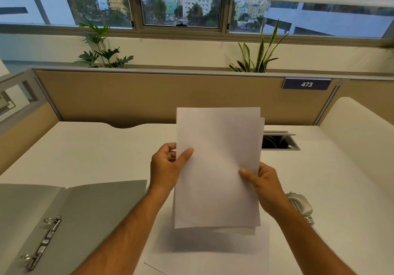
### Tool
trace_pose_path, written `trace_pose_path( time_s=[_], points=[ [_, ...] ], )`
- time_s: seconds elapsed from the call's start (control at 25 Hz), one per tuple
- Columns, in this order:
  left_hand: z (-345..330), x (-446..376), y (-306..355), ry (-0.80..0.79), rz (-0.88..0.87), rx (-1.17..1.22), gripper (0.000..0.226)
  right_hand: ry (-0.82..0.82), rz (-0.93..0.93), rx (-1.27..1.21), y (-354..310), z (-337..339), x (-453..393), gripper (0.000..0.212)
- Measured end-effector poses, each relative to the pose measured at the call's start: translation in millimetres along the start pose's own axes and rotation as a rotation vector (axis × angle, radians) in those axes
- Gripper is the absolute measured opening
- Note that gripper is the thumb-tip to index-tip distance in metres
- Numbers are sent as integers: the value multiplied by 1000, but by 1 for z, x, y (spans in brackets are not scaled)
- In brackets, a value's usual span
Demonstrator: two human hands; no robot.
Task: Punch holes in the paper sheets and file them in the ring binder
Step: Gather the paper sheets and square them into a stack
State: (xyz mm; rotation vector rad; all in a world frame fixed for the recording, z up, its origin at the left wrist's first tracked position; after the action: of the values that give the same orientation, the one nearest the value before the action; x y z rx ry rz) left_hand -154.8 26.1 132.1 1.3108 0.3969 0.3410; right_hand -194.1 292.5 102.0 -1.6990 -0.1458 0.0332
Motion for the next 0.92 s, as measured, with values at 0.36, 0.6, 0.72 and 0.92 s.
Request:
trace_pose_path(
  time_s=[0.36, 0.6, 0.72, 0.92],
  points=[
    [-74, 37, -102, -787, -224, -1007, 87, 346, 155, 202, -39, 91, -5, 26],
    [-130, 46, -101, -948, -450, -1352, 108, 421, 150, 200, -39, 112, -8, 26],
    [-131, 42, -101, -974, -422, -1414, 95, 474, 159, 180, -35, 124, -7, 25],
    [-111, 38, -100, -926, -346, -1169, 29, 580, 188, 78, -26, 135, -9, 19]
  ],
)
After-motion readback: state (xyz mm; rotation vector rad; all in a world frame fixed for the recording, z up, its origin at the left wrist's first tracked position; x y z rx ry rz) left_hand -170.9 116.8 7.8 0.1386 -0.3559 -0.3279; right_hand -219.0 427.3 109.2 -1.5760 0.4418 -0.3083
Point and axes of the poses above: each hand's wrist, its own x-axis away from the middle knuckle, its own z-axis out of the back of the hand, y = z × x, the point moved 6 cm from there along -x, towards the middle knuckle, and after that the axes turned 8 degrees about -x, right-handed, at the moved point
